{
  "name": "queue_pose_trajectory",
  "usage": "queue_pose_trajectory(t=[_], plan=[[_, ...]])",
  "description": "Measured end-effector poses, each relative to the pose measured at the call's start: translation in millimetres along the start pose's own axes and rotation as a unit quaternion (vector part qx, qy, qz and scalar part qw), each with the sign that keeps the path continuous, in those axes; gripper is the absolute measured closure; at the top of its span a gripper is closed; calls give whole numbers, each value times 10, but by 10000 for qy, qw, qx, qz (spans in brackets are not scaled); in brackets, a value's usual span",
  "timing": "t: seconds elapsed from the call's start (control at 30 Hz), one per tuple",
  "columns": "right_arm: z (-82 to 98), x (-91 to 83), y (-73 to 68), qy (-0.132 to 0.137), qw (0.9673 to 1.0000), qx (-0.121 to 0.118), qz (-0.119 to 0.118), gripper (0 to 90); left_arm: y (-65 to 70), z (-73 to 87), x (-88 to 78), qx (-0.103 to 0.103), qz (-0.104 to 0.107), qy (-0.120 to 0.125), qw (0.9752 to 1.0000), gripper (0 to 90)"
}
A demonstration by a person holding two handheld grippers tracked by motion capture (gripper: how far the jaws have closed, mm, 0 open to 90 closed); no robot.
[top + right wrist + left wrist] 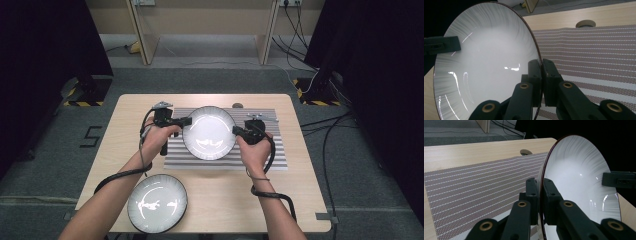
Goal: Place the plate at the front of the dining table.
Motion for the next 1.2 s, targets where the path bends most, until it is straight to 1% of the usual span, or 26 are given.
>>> queue_pose_trajectory(t=[0.07, 0.17, 0.27, 0.43, 0.47, 0.6, 0.63, 0.67, 0.8, 0.97, 1.03, 1.1, 1.17, 1.2], plan=[[-16, 13, 16, 14, 10000, -33, 18, 863, -11, -3, 25, -31, 12, 6, 10000, 837], [-26, 34, 32, 11, 10000, -31, 34, 863, -33, 0, 63, -53, -5, -4, 10000, 836], [-32, 76, 67, 0, 10000, -27, 72, 863, -65, 8, 129, -117, -15, -45, 9999, 835], [-47, 127, 119, -8, 9999, -13, 112, 864, -94, -10, 211, -130, -40, -98, 9999, 832], [-54, 134, 129, -18, 9999, 21, 117, 864, -94, -10, 211, -130, -40, -98, 9999, 832], [-78, 148, 170, -2, 9999, 19, 141, 864, -92, -34, 278, -151, -33, -114, 9998, 831], [-87, 154, 198, -4, 9999, 17, 167, 863, -93, -35, 295, -135, -33, -127, 9998, 831], [-92, 154, 211, -5, 9998, -13, 183, 863, -85, -29, 329, -164, -5, -147, 9998, 831], [-94, 150, 257, -33, 9998, -32, 217, 863, -70, -27, 369, -161, 29, -169, 9997, 832], [-96, 163, 321, -25, 9997, -1, 240, 863, -62, -22, 447, -194, -1, -191, 9996, 830], [-91, 175, 368, -58, 9996, 22, 274, 863, -58, -10, 495, -224, -7, -202, 9995, 829], [-90, 177, 375, -60, 9996, 24, 277, 863, -56, -4, 519, -241, -4, -206, 9995, 829], [-84, 192, 424, -90, 9995, 34, 312, 863, -56, 6, 557, -262, -18, -213, 9994, 828], [-84, 192, 424, -90, 9995, 34, 312, 863, -55, 10, 575, -270, -9, -221, 9994, 828]])
Point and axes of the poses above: each handheld gripper's, and its own axes: x roughly forward along the jaws, z roughly out of its underside, y roughly to its right, the point moved 10 cm from there along x, roughly forward along the jaws, and after that the axes turned 2 degrees about x, right-handed, at the moved point
